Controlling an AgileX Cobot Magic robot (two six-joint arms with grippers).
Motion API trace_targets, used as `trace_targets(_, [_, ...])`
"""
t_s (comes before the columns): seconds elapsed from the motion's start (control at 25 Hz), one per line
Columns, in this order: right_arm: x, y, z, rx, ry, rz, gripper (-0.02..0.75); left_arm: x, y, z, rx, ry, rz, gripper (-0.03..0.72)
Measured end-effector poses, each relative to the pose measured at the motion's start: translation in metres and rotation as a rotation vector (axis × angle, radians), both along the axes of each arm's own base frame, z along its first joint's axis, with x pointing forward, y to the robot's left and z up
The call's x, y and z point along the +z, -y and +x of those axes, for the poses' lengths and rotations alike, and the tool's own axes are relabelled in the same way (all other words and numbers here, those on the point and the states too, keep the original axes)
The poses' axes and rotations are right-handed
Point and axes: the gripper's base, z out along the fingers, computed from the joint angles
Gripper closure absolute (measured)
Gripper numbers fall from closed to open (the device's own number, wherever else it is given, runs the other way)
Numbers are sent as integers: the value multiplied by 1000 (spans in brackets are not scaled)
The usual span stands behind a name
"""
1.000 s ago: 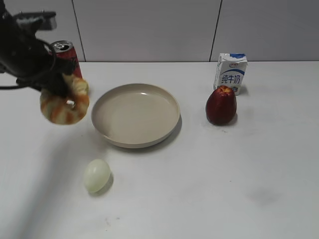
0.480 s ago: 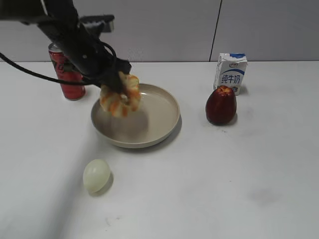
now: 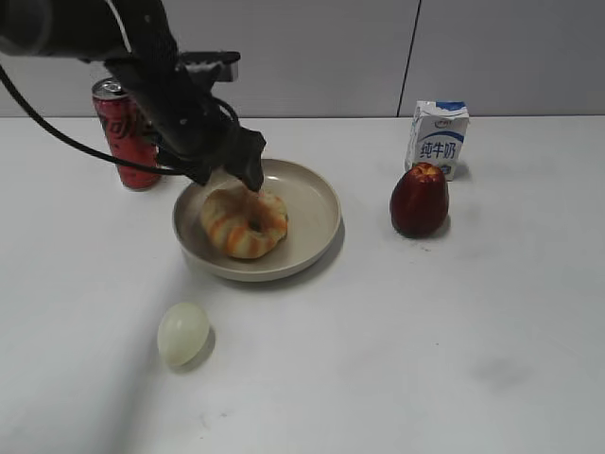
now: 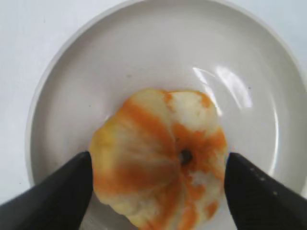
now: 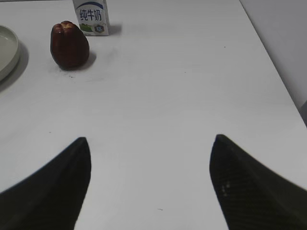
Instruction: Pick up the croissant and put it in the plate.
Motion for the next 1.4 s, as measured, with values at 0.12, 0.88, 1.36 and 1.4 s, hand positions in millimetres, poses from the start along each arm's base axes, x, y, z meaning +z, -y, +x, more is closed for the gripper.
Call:
trace_targets(0.12, [0,0,0,0,0,0,153,35,-2,-6,-36,15,-2,48])
trace_targets(0.88, [0,0,0,0,0,0,153,186,-150,-121,211,145,118,69])
trace_targets(1.36, [0,0,0,0,0,0,154,132,-200,-275,371,308,84,86])
trace_targets(1.4, [0,0,0,0,0,0,154,130,-201,-284,373,328,78,87])
